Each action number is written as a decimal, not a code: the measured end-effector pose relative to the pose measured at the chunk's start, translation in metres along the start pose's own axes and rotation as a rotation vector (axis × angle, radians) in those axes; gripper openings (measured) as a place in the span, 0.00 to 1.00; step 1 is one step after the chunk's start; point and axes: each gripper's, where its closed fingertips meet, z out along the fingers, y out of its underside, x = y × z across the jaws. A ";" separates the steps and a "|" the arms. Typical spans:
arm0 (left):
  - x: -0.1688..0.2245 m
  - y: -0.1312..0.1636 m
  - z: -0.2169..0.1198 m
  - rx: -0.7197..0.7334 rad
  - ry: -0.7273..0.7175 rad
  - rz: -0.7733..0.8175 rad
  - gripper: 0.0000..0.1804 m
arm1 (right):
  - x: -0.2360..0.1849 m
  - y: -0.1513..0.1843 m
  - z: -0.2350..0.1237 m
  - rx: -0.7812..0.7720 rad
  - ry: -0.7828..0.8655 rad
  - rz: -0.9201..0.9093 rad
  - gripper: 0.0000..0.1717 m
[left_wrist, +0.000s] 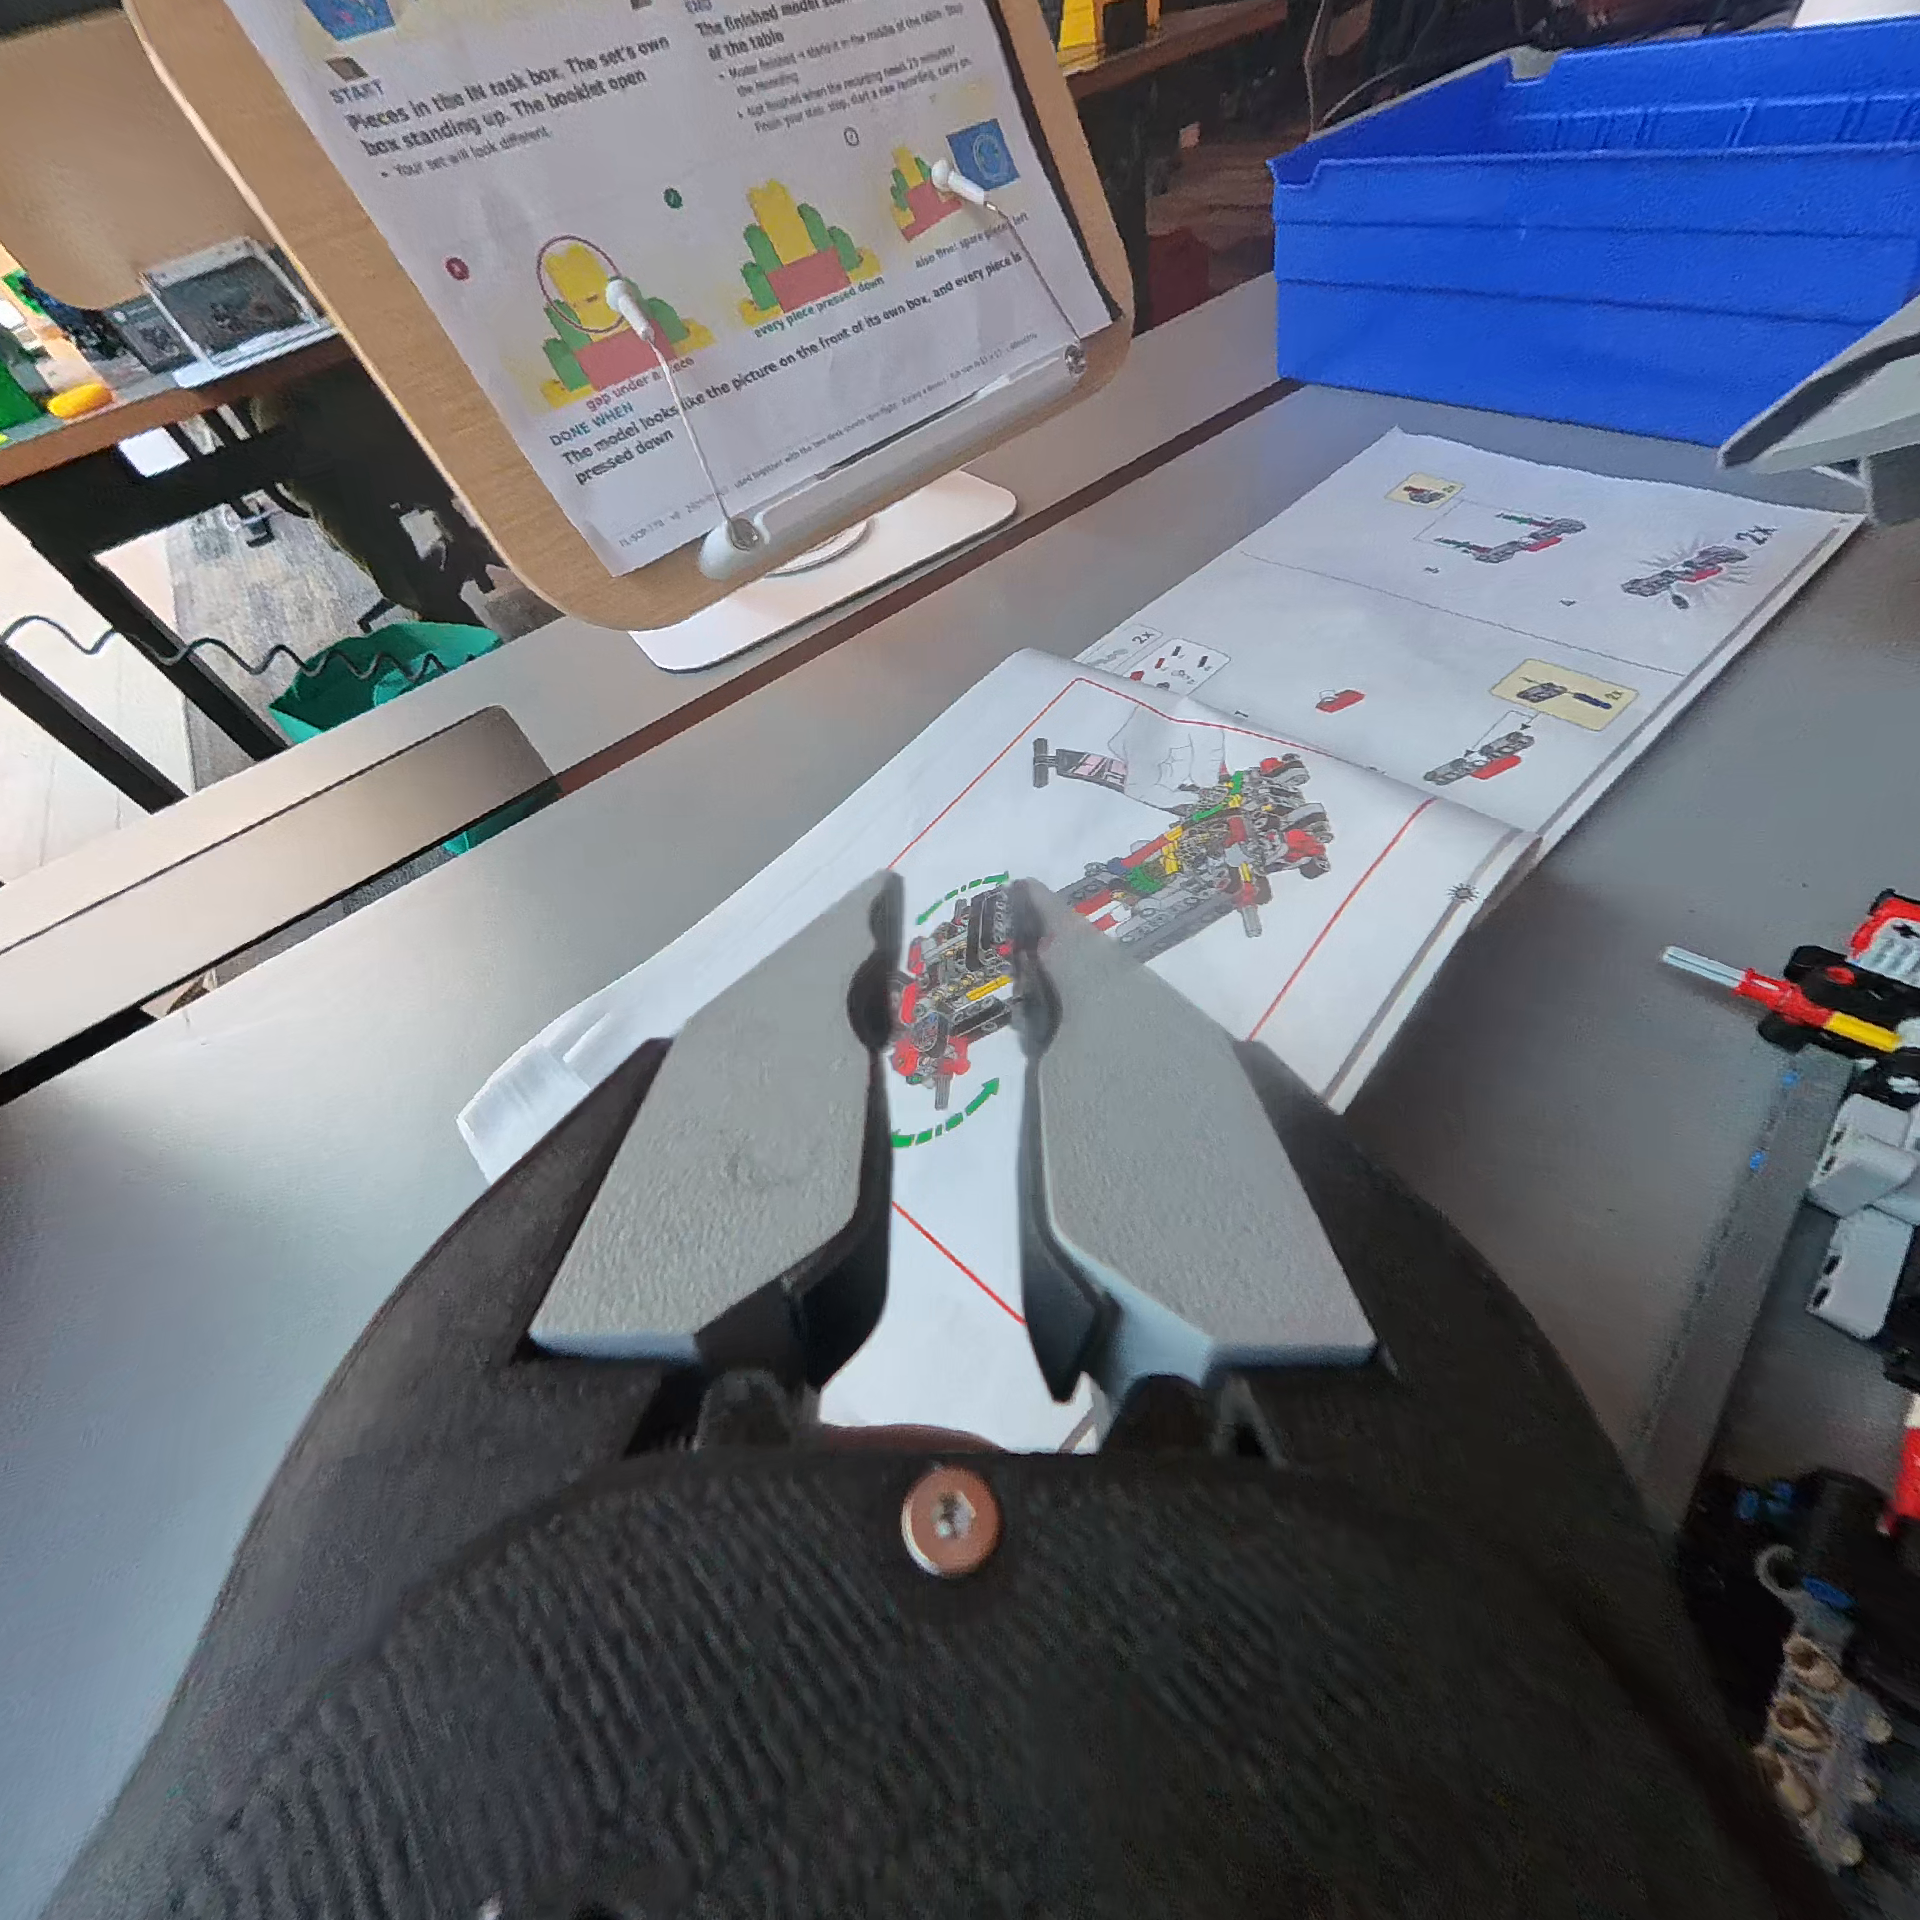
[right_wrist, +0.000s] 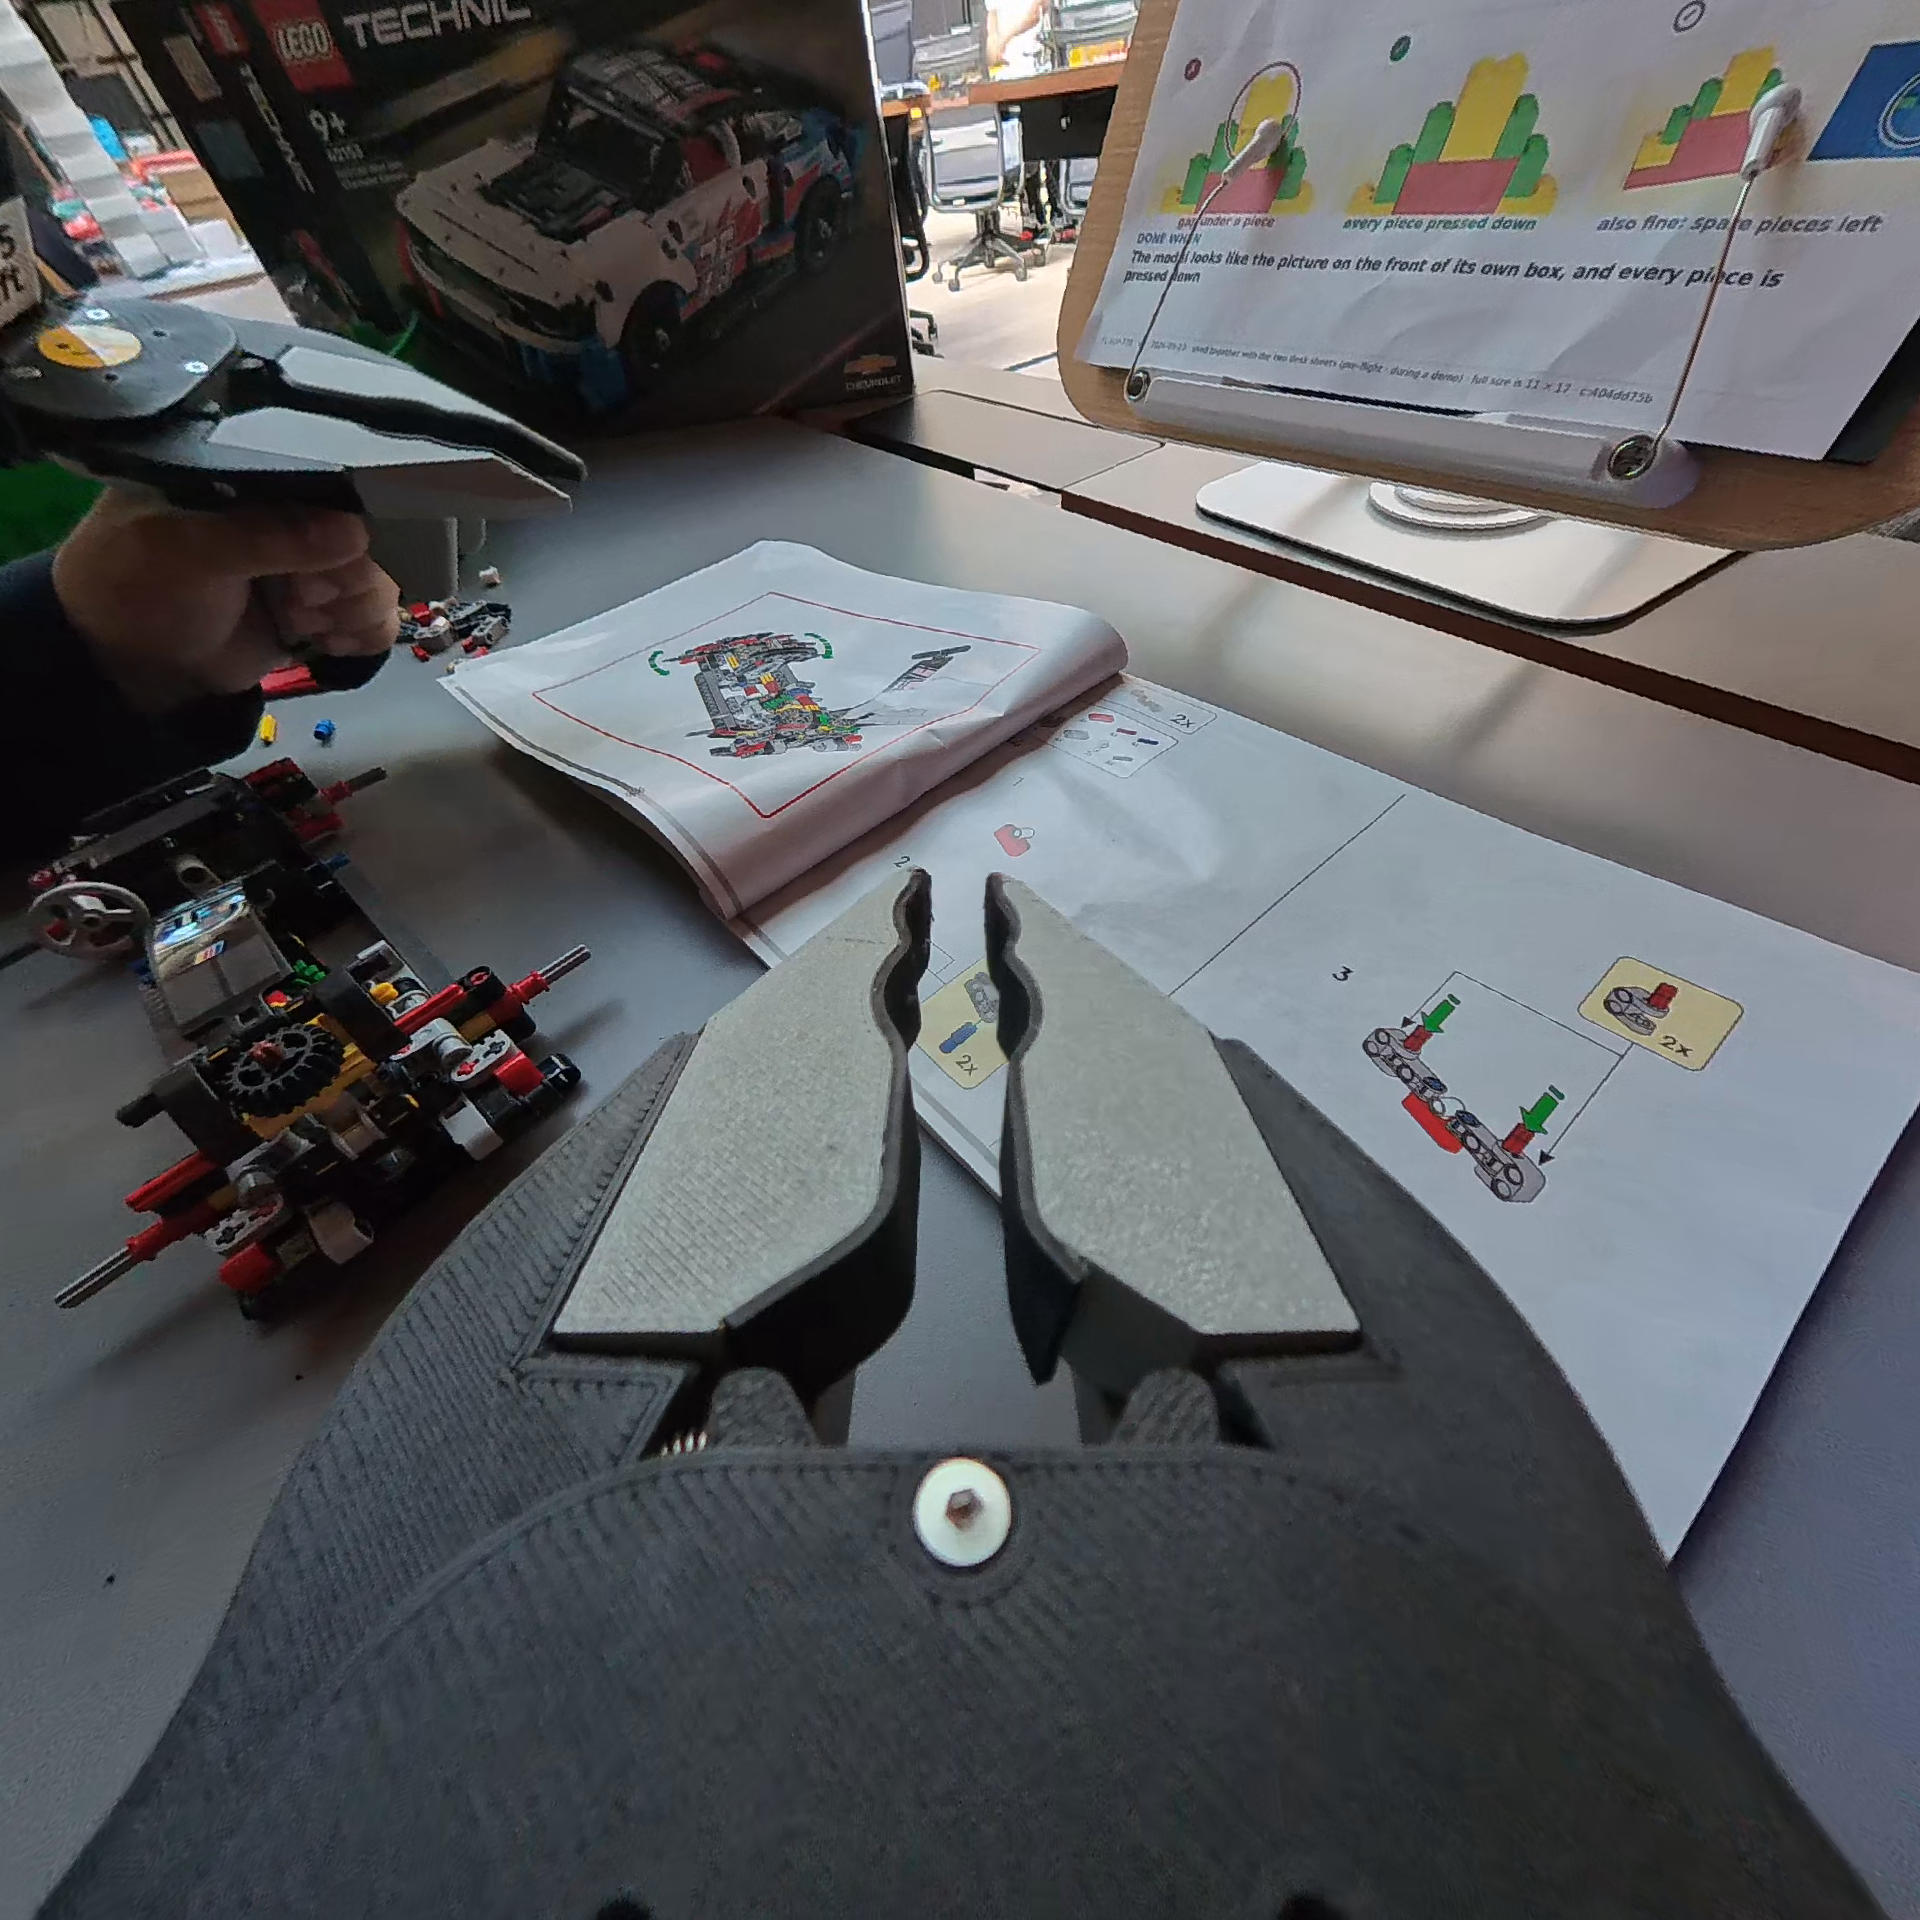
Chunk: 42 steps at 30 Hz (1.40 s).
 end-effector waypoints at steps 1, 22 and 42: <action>-0.002 0.000 0.000 0.003 -0.010 -0.014 0.15 | 0.001 0.000 0.000 0.002 0.004 0.001 0.06; -0.001 0.007 0.004 -0.044 -0.043 0.053 0.14 | 0.006 0.008 0.001 -0.186 0.282 -0.255 0.11; -0.035 0.015 0.005 -0.073 -0.262 0.049 0.00 | 0.005 0.019 0.009 -0.282 0.414 -0.431 0.13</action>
